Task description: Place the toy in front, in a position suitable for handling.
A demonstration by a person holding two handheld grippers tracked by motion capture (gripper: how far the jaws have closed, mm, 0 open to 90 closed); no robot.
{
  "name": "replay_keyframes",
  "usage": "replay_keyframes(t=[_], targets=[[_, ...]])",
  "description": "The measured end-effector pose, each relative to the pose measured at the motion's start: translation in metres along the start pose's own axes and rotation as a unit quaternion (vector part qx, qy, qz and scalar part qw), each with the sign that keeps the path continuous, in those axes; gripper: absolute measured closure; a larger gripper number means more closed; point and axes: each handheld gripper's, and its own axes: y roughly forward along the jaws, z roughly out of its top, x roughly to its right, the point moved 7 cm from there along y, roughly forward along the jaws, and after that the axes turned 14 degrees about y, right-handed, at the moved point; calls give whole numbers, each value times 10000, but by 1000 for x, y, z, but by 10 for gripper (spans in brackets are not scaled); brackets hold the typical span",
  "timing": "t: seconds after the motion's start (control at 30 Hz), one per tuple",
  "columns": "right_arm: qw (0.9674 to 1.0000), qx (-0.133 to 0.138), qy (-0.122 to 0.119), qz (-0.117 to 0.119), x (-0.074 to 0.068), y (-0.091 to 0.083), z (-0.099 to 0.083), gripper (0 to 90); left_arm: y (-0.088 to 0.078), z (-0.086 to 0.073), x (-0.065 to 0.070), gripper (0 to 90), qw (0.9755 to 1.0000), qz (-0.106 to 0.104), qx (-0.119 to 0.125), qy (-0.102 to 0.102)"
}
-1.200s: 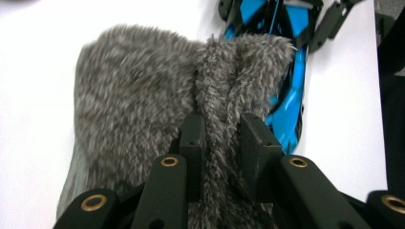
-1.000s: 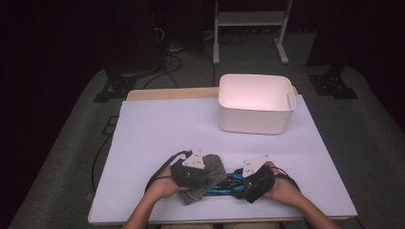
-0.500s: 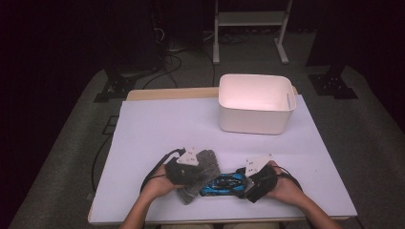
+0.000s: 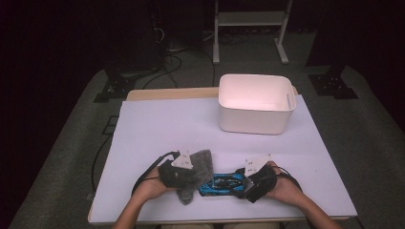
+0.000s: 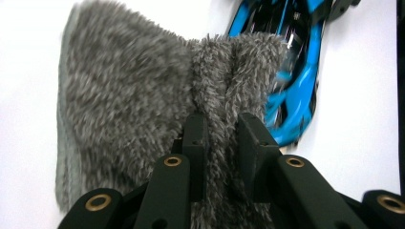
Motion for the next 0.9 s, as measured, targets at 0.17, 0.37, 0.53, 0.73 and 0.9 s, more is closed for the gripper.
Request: replay_keyframes(t=[0.17,0.37,0.53,0.73,0.9], targets=[[10000,3,29,0,-1,1,1,189,-1,9,-3,749,9998,-47,202,-69],[10000,-13,8,21,-2,4,4,189,12,50,9,748,9978,-352,486,278],[9999,-45,-97,-22,-2,2,2,187,26,59,16,747,9969,-479,228,575],[9999,39,-96,89,3,-6,0,182,16,50,13,738,9975,-469,139,503],[9999,-64,-135,30,0,-2,0,209,13,64,15,564,9963,-579,476,429]])
